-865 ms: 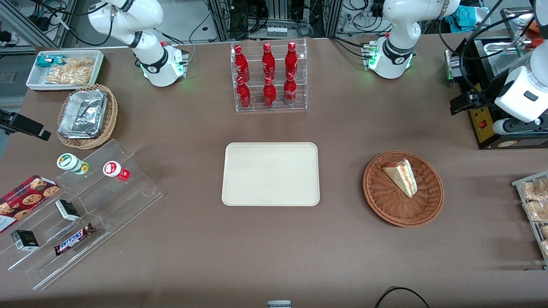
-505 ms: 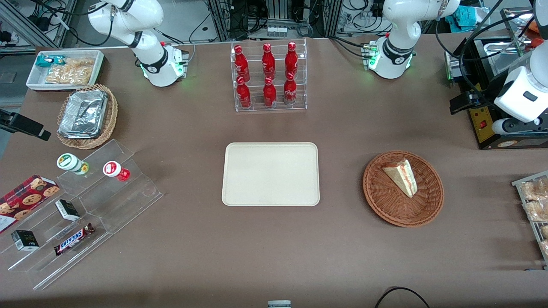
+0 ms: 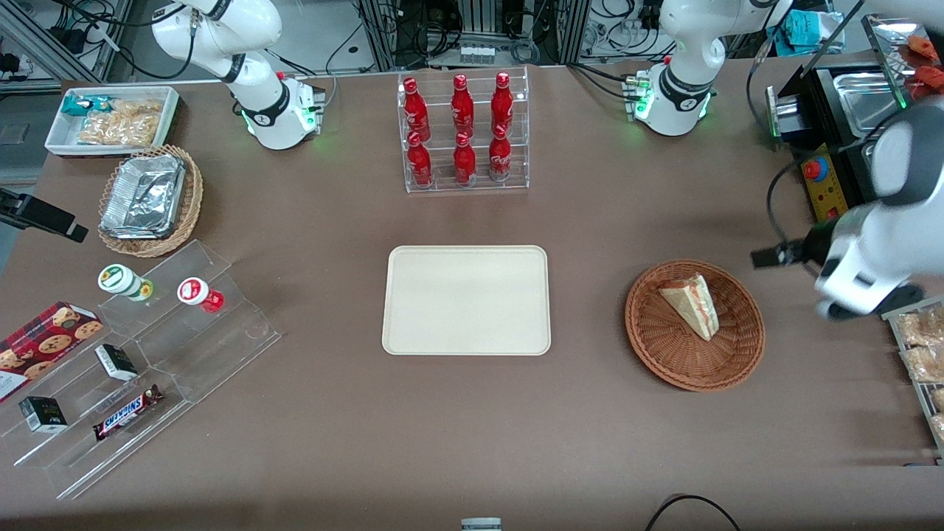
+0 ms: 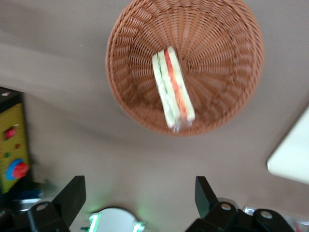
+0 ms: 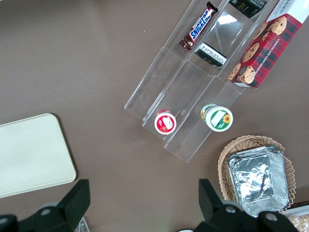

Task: Place sandwich from basket to tray
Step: 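Move the left gripper from rest toward the sandwich in the wicker basket, then lower the left gripper onto the sandwich and close it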

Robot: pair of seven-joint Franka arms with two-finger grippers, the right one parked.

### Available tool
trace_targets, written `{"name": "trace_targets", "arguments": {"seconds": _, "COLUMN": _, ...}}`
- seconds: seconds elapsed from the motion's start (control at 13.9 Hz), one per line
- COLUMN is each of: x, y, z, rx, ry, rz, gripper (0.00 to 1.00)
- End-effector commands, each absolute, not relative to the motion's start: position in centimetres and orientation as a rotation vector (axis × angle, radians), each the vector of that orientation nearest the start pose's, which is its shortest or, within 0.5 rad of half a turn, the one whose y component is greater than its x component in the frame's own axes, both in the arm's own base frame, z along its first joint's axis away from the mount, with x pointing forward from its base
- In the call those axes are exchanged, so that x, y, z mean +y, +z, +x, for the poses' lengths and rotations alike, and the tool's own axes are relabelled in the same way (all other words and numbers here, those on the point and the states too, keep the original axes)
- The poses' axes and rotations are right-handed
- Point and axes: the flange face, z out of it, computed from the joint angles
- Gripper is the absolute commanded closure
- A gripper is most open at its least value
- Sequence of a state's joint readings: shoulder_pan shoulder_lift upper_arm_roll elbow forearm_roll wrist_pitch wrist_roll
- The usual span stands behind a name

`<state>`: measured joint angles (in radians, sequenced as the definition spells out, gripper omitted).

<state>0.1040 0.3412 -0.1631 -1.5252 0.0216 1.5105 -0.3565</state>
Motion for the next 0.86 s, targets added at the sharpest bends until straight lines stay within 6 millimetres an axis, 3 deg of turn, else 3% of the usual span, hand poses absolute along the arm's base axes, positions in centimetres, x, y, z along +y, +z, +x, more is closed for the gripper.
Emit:
{"name": "trace_targets", "arguments": {"seconds": 0.0, "x": -2.9, "y": 38.8, "z": 62.0, "rx": -0.661, "ry": 0.503, "rz": -2.986, "gripper": 0.00}}
{"name": "trace_targets", "arguments": {"seconds": 0.14, "x": -3.4, "y": 34.7, "z": 61.5, "rx": -0.881, "ry": 0.433, "rz": -2.933, "gripper": 0.00}}
{"name": "trace_targets", "arguments": {"seconds": 0.36, "x": -3.8, "y": 29.7, "z": 61.1, "rx": -0.948, "ry": 0.407, "rz": -2.924, "gripper": 0.00}}
{"name": "trace_targets", "arguments": {"seconds": 0.79, "x": -4.4, "y": 25.5, "z": 60.3, "rx": -0.984, "ry": 0.443, "rz": -2.903, "gripper": 0.00}}
